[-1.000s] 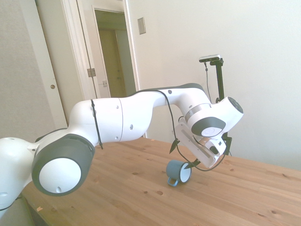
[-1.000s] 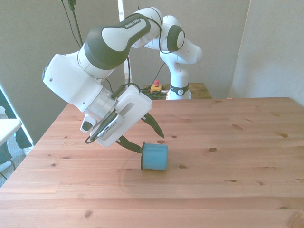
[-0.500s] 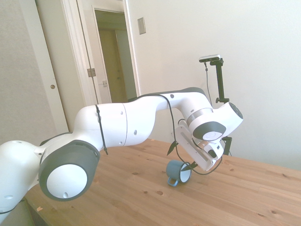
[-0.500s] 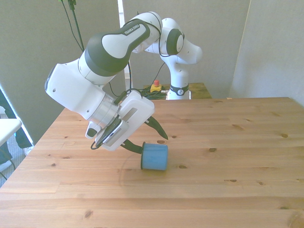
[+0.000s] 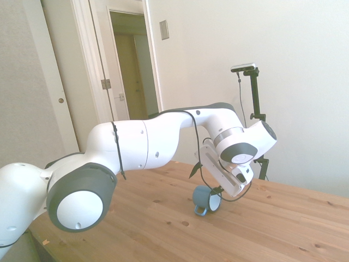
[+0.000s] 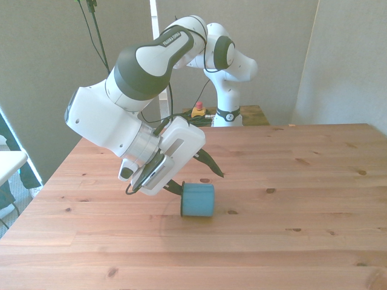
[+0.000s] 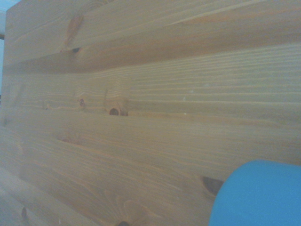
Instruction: Flip the mug upright
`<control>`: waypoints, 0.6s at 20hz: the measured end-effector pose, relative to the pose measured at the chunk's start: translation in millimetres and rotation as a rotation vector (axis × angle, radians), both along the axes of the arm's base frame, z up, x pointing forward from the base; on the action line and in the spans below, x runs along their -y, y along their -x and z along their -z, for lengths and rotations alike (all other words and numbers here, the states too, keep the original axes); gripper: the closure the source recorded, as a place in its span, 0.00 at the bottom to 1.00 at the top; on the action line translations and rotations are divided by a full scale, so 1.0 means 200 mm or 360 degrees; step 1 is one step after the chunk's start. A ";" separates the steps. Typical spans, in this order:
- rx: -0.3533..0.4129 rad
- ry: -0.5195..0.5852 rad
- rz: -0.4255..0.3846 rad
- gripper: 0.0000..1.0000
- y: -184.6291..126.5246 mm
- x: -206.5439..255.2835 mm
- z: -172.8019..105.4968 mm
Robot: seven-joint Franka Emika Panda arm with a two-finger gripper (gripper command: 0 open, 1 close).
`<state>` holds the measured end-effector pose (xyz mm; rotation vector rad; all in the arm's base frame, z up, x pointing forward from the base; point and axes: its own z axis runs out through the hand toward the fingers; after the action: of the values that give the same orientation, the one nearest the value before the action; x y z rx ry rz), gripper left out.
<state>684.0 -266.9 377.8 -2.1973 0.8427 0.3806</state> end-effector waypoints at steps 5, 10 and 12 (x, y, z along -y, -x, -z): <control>0.0002 -0.0053 0.0025 1.00 0.01 0.02 0.02; -0.0021 -0.0130 0.0046 1.00 0.03 0.05 0.09; -0.0024 -0.0137 0.0046 1.00 0.03 0.05 0.10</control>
<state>678.6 -276.9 357.1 -2.1033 0.8496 0.4124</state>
